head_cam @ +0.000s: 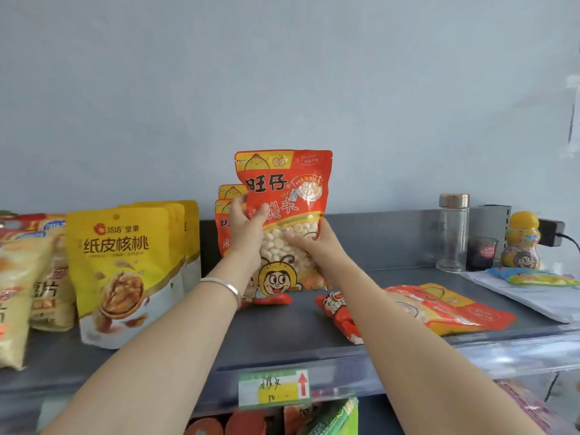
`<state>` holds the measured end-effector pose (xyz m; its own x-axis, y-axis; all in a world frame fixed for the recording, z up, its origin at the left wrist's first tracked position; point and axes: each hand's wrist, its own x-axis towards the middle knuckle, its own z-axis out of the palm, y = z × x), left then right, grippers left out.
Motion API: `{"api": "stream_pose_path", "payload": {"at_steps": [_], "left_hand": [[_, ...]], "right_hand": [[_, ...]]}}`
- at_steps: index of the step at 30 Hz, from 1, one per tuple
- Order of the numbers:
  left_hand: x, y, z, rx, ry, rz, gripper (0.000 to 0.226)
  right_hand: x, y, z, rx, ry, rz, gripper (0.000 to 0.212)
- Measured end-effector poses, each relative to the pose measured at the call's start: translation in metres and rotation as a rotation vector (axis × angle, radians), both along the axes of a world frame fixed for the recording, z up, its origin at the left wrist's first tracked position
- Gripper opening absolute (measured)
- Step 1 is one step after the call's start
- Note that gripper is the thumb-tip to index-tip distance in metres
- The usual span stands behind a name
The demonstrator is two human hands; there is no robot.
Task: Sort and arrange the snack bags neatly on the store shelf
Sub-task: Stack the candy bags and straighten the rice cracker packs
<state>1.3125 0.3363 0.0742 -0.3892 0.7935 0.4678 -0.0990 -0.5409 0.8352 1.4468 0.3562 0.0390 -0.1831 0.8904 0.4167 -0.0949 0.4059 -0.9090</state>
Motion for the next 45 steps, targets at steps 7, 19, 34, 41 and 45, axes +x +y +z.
{"api": "stream_pose_path", "payload": {"at_steps": [7,19,34,41,45], "left_hand": [[-0.041,-0.028,-0.035,-0.089,0.134,0.075,0.046],[-0.083,-0.021,-0.109,-0.598,0.702,-0.059,0.104],[-0.085,-0.026,-0.113,-0.497,0.857,0.064,0.107],[-0.081,-0.039,-0.108,-0.268,0.947,0.320,0.095],[-0.071,-0.053,-0.103,-0.135,1.021,0.337,0.072]], "right_hand": [[-0.047,-0.010,-0.029,-0.067,-0.026,0.048,0.060],[-0.068,-0.026,-0.055,-0.106,-0.257,-0.161,0.097],[-0.083,-0.022,-0.078,-0.169,-0.529,-0.378,0.114],[-0.080,-0.056,-0.057,-0.073,-0.644,-0.535,0.081],[-0.079,-0.062,-0.051,-0.014,-0.689,-0.543,0.069]]}}
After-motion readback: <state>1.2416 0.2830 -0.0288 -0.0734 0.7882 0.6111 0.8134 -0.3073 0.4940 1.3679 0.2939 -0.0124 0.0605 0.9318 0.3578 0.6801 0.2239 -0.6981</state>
